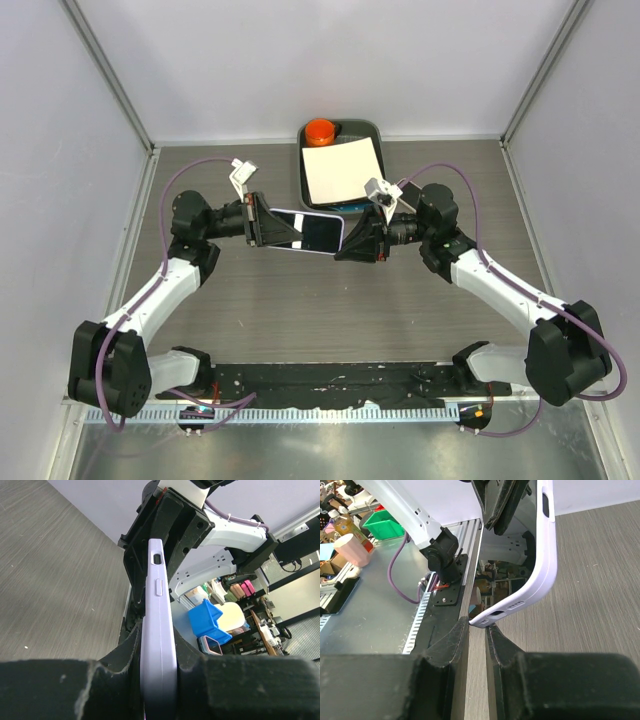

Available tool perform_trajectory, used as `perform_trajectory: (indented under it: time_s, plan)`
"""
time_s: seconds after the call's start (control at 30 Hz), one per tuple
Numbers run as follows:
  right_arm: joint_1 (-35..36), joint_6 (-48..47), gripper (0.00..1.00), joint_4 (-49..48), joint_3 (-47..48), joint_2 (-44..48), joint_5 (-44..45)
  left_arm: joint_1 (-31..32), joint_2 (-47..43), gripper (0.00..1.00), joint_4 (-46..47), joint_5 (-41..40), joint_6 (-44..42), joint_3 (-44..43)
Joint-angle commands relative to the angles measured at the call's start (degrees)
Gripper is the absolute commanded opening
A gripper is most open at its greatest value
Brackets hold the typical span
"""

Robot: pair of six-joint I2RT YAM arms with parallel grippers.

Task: Take the phone out of the phone case
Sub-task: Remove the phone case from the phone.

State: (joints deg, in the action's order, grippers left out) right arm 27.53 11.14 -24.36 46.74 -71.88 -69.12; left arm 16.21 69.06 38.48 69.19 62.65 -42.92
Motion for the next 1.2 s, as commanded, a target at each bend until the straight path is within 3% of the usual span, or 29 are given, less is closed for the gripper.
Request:
perform_trajectory:
  time_s: [0.0,0.53,0.87,1.17]
  plan:
    - [0.16,-4.46,0.01,-5.79,3.44,-1.42,12.52,3.66,-1.56,0.0,4.5,5.34,5.11,-0.15]
    - [-0.9,1.87,0.01,-7.99,4.67,-4.76,16.65,3.57,-2.17,0.0,5.38,5.7,5.81,0.29]
    - [-3.0,10.21,0.01,-11.23,5.38,-8.63,24.29,3.66,-2.61,0.0,6.26,5.96,6.08,0.82]
    - [-3.62,20.5,0.01,-17.39,5.38,-11.97,21.05,3.57,-2.52,0.0,7.31,6.05,6.69,0.9]
